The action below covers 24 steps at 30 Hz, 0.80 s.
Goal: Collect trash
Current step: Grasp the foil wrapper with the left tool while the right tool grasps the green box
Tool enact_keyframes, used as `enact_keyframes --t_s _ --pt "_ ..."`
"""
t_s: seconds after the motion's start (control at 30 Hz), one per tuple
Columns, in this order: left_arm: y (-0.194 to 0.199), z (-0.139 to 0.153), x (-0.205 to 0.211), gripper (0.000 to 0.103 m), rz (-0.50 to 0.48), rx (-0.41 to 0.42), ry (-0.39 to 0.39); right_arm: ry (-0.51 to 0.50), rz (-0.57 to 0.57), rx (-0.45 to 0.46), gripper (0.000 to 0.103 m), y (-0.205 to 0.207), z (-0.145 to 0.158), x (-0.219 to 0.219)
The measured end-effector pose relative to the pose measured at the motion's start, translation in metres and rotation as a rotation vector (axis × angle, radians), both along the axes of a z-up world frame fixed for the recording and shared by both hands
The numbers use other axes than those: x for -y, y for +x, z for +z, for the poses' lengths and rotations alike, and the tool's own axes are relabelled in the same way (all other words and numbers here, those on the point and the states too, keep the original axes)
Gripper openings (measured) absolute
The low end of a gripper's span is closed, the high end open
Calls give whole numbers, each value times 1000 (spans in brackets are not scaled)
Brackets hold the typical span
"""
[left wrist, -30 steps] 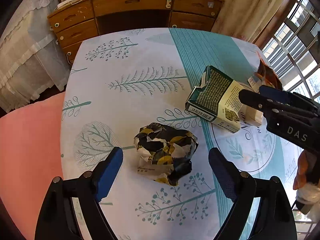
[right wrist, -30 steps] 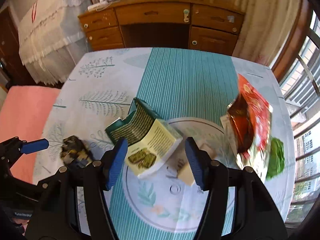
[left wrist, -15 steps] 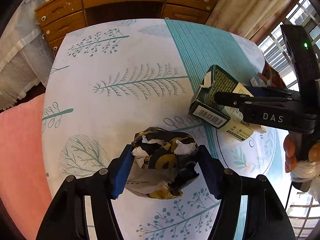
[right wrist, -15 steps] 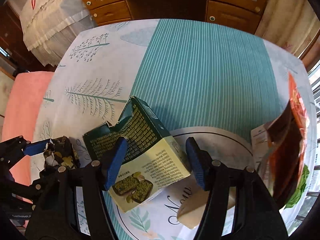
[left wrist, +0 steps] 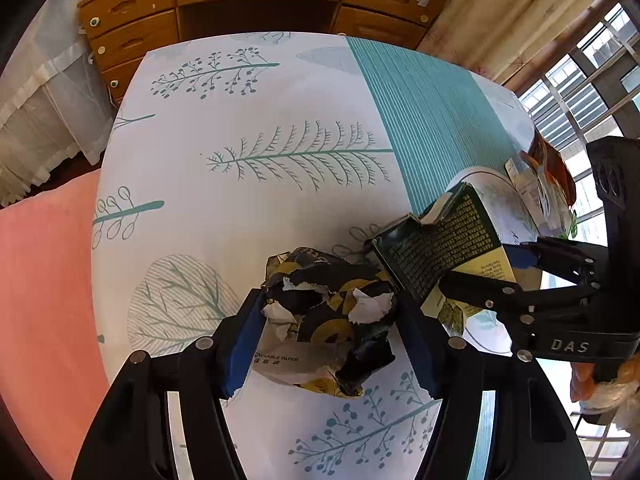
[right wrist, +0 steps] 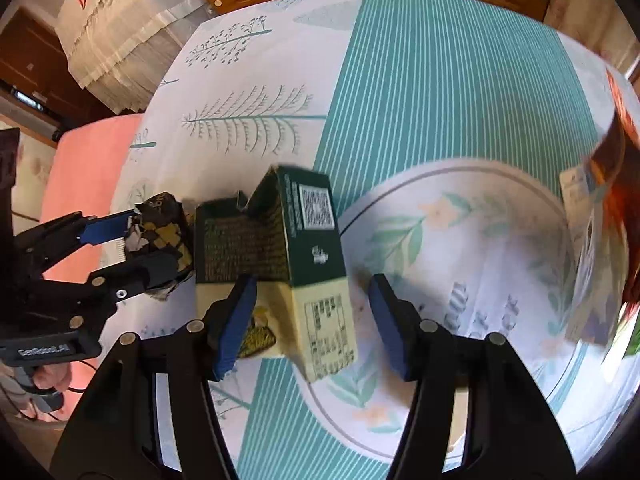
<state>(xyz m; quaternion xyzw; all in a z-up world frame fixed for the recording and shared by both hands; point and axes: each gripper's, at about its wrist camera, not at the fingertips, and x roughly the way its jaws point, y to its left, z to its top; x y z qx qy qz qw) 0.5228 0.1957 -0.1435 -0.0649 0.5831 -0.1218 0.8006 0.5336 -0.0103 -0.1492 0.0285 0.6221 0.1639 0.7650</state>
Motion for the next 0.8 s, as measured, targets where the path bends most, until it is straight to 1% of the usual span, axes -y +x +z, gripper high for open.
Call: enact_keyframes --t_s 0.03,0.07,0.1,0.13,0.17,0.23,0.3,0.37,0.53,0.7,0.8 --pt "-2 0 0 66 -4 2 3 15 -6 0 54 -5 0 1" --pt "-3 0 2 66 -6 5 6 21 -11 2 49 -9 0 3" --pt "-4 0 3 65 -7 9 10 37 -19 6 38 -14 0 4" --pt "-4 0 3 64 -5 15 9 37 -31 11 30 -17 1 5" --pt "-5 0 3 61 -8 12 -5 34 -46 15 29 -21 2 7" --pt "-6 1 2 59 -6 9 -22 62 -89 28 22 -29 6 11" --pt "-11 5 3 57 -10 16 -36 64 -121 53 22 -38 13 14" --pt "-19 11 6 56 -17 25 -33 48 -144 80 21 -50 20 15" --pt "-48 30 18 56 -31 56 -28 68 -209 127 21 -84 37 25" --pt "-94 54 38 56 -46 94 -16 76 -258 172 21 -135 62 44" --pt "-130 74 54 56 -37 134 -5 83 -263 193 21 -177 79 57"
